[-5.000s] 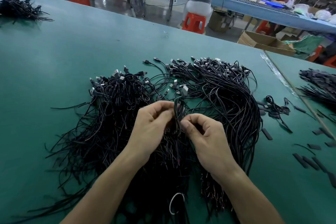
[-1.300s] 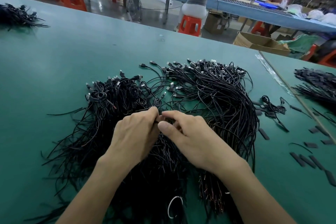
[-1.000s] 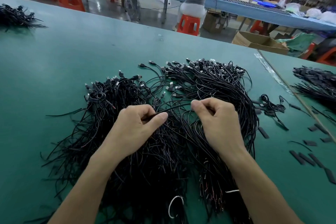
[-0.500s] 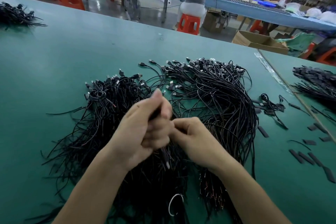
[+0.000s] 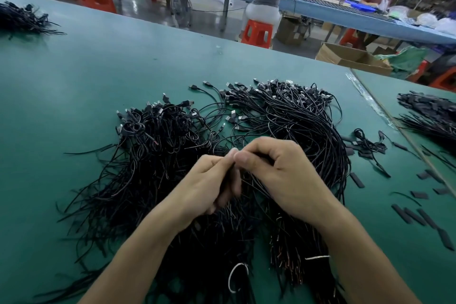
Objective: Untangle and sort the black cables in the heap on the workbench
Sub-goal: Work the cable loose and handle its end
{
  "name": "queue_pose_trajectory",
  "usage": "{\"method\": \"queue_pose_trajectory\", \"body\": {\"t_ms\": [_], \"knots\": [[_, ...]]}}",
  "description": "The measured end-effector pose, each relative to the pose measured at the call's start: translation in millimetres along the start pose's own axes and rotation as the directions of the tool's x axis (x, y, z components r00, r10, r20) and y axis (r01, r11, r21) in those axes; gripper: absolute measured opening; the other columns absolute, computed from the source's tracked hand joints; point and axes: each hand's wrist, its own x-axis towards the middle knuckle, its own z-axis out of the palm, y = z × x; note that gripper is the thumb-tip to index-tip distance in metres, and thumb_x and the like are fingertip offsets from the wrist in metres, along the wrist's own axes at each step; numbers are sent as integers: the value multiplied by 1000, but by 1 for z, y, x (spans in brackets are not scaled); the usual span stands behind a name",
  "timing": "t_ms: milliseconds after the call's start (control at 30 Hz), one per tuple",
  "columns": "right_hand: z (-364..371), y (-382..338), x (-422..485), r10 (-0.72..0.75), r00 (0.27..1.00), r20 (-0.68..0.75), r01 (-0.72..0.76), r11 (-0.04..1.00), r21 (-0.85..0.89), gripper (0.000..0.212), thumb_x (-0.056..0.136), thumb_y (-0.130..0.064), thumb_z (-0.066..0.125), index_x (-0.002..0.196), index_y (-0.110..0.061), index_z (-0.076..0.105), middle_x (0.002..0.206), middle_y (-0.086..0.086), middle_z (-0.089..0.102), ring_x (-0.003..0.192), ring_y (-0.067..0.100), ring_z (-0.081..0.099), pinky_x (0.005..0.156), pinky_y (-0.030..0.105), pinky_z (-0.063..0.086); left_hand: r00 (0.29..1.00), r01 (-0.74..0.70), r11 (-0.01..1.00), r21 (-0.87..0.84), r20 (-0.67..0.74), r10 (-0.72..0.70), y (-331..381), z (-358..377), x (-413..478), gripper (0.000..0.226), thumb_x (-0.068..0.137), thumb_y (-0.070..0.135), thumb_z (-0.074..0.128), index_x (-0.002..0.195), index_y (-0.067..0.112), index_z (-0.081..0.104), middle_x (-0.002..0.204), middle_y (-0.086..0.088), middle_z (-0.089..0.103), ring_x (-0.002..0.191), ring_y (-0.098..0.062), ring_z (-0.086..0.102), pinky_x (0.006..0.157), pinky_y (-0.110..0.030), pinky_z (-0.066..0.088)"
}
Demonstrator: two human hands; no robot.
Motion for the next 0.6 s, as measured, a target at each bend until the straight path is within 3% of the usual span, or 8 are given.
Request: {"method": "queue_pose_trajectory", "body": {"t_ms": [133, 200, 267, 367, 433, 500, 533, 600], "knots": [[3, 12, 5, 76, 986, -149, -44, 978, 205, 23, 81, -41, 70, 76, -19, 71, 65, 14, 56, 60, 20, 46, 53, 38, 40, 958, 119, 923, -366, 287, -9, 13, -2, -9, 65, 95, 64, 37, 52, 16, 48, 38, 6, 32, 29, -5, 24, 31, -13, 22], [11, 14, 4, 161, 980, -120, -117, 944, 309, 23, 80, -45, 66, 74, -24, 72, 60, 9, 46, 56, 20, 36, 48, 33, 30, 943, 154, 834, -529, 330, 35, 19, -4, -11, 56, 95, 55, 42, 54, 18, 46, 38, 8, 33, 29, -2, 25, 30, -12, 22], [19, 16, 1, 200, 979, -35, -182, 941, 286, 21, 87, -44, 61, 75, -31, 72, 59, 4, 47, 54, 20, 37, 48, 33, 29, 963, 102, 759, -643, 256, 87, 22, -6, -9, 48, 95, 46, 46, 56, 18, 48, 40, 9, 36, 29, 0, 28, 30, -12, 24], [26, 13, -6, 184, 974, 135, -193, 980, 57, 23, 100, -33, 57, 82, -26, 68, 55, -9, 48, 51, 13, 40, 49, 35, 33, 992, -55, 649, -759, 29, 119, 21, -8, -3, 49, 99, 43, 44, 60, 18, 60, 47, 7, 48, 35, -1, 42, 33, -13, 34], [27, 11, -9, 181, 957, 226, -166, 983, -83, 30, 102, -31, 54, 72, -28, 61, 52, -10, 46, 47, 7, 37, 46, 31, 33, 982, -187, 617, -764, -157, 103, 16, -9, 3, 48, 95, 44, 43, 72, 17, 75, 66, 0, 68, 55, -8, 65, 48, -17, 51], [27, 4, -11, 187, 942, 278, -128, 967, -219, 39, 101, -32, 51, 62, -31, 50, 52, -10, 48, 45, 7, 38, 45, 25, 33, 952, -298, 643, -705, -265, 150, 8, -11, 9, 47, 95, 42, 43, 95, 13, 79, 97, -9, 76, 91, -19, 74, 74, -25, 59], [25, 1, -11, 185, 941, 284, -114, 962, -249, 39, 101, -33, 51, 62, -28, 48, 52, -11, 49, 45, 7, 39, 46, 23, 33, 939, -331, 708, -624, -294, 180, 4, -13, 11, 47, 97, 42, 42, 104, 11, 76, 107, -11, 75, 103, -23, 72, 84, -29, 58], [21, -2, -11, 153, 955, 253, -88, 964, -252, 36, 100, -30, 52, 65, -21, 51, 53, -10, 49, 45, 7, 41, 45, 20, 34, 919, -329, 895, -301, -321, 229, -4, -12, 12, 45, 99, 42, 41, 110, 12, 72, 108, -9, 75, 105, -24, 71, 90, -35, 58]]}}
